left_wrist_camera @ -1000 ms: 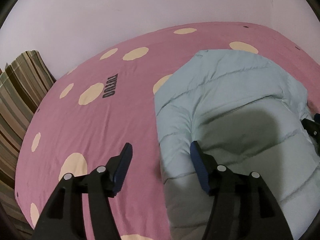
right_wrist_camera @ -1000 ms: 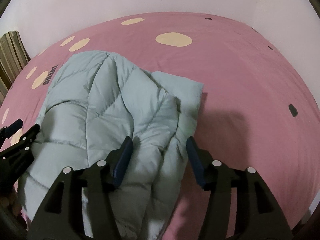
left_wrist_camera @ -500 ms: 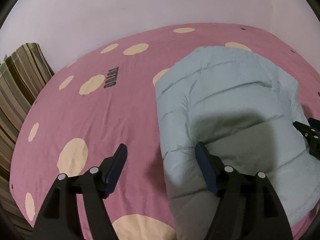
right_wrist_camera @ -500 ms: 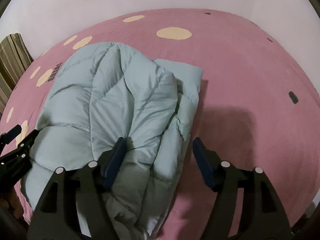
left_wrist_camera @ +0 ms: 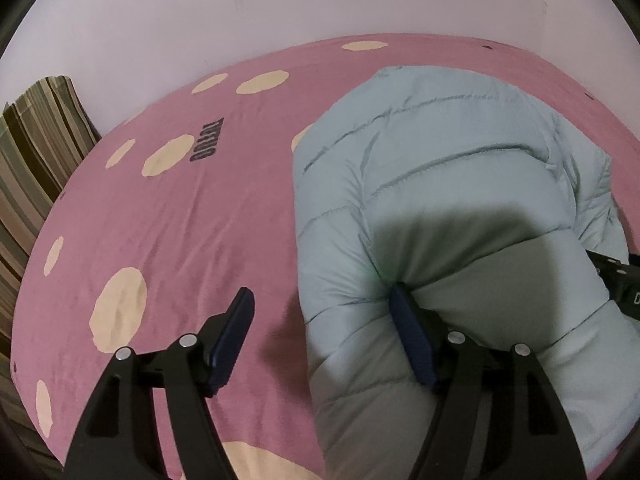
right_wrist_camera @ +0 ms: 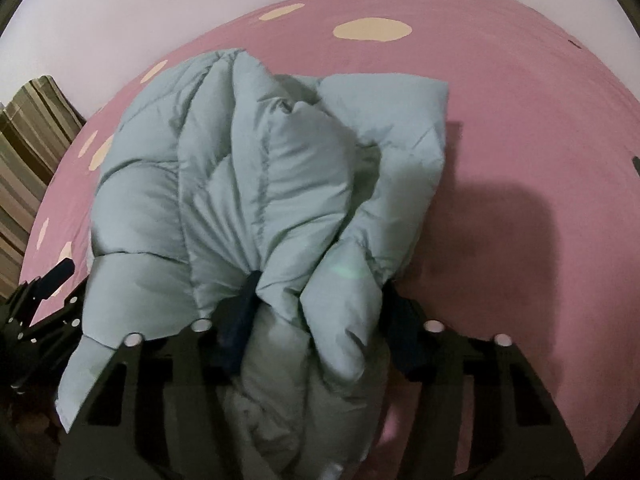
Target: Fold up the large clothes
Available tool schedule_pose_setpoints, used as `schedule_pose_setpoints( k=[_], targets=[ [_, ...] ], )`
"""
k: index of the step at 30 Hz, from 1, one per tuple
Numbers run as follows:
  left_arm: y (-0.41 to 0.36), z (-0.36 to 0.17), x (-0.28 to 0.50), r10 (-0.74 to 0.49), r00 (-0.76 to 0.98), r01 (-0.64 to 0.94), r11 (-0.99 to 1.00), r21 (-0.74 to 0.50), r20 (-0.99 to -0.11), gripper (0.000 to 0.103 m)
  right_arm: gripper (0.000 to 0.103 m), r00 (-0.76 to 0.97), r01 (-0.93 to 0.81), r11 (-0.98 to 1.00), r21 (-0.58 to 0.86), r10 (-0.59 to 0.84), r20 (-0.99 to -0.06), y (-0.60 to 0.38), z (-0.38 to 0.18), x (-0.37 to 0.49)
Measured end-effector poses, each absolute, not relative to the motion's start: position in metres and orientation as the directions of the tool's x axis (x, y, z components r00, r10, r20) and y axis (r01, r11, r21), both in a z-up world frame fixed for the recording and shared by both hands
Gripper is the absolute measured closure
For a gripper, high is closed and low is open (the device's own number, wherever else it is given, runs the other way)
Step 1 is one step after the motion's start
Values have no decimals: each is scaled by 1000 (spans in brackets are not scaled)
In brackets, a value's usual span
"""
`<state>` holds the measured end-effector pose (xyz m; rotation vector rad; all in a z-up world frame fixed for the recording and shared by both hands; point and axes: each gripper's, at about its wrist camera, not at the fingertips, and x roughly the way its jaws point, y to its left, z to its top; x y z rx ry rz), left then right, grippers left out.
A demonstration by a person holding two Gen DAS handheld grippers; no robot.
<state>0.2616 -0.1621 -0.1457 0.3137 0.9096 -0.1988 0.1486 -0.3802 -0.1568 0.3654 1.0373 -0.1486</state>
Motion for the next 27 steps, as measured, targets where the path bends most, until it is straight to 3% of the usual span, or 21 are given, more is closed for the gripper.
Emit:
schedule_pose_setpoints(
  k=[9,27],
  targets=[
    [-163,-148,261,-32,606,288,940,181,-795,34,71,522,244,946,214,58,-851,-371,-157,154],
    [-136,-150,281,-33,592,235,963,133,-805,34,77,535,184,956,229,98,-839,-351,-155,184]
  ],
)
